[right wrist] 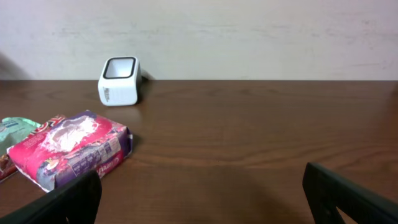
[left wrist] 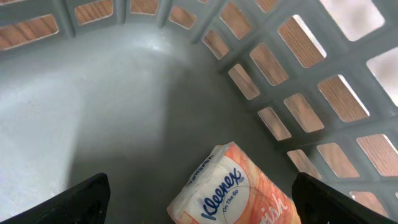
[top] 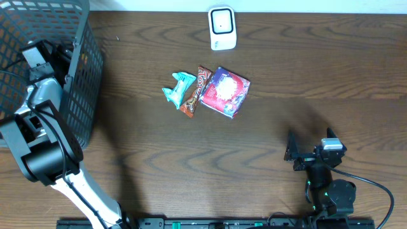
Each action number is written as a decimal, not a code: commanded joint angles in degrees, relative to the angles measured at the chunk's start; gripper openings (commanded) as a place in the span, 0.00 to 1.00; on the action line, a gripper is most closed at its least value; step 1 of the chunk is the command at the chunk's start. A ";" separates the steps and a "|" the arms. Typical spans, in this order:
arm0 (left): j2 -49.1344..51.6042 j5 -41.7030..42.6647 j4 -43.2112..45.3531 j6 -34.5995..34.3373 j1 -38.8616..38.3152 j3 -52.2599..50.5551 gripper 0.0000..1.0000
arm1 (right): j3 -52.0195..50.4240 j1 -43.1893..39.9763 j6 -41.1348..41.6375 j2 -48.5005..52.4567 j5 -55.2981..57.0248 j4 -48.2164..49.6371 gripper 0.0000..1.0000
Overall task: Scan the item barcode
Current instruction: 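Lower the left gripper into the basket and grasp the orange-white tissue pack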
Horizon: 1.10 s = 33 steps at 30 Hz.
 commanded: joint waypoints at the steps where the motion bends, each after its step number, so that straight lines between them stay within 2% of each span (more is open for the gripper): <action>1: 1.29 -0.39 0.11 -1.53 -0.20 1.03 0.93 | -0.17 -0.02 0.83 -0.31 0.48 -0.11 0.99; 10: 5.33 0.37 0.55 -4.52 -0.20 1.03 0.93 | -0.17 -0.02 0.81 -0.31 0.48 -0.11 0.99; 12: 5.70 0.37 0.55 -4.50 -0.20 1.03 0.86 | -0.17 -0.02 0.81 -0.31 0.46 -0.11 0.99; 13: 5.79 0.35 0.55 -4.48 -0.20 1.03 0.78 | -0.17 -0.02 0.83 -0.31 0.46 -0.11 0.99; 14: 5.86 0.37 0.52 -4.48 -0.20 1.03 0.63 | -0.15 -0.02 0.83 -0.31 0.48 -0.11 0.99; 15: 5.86 0.35 0.52 -4.48 -0.20 1.03 0.54 | -0.17 -0.02 0.81 -0.31 0.48 -0.09 0.99; 20: 5.86 0.37 0.52 -4.48 -0.13 1.03 0.34 | -0.15 -0.02 0.81 -0.31 0.48 -0.11 0.99; 21: 5.86 0.37 0.50 -4.48 -0.13 1.03 0.19 | -0.17 -0.02 0.81 -0.31 0.48 -0.09 0.99; 22: 5.84 0.37 0.52 -4.48 -0.13 1.05 0.10 | -0.15 -0.02 0.83 -0.31 0.48 -0.11 0.99; 33: 0.79 2.75 0.22 -4.50 2.01 1.05 0.07 | -0.17 -0.02 0.81 -0.31 0.46 -0.11 0.99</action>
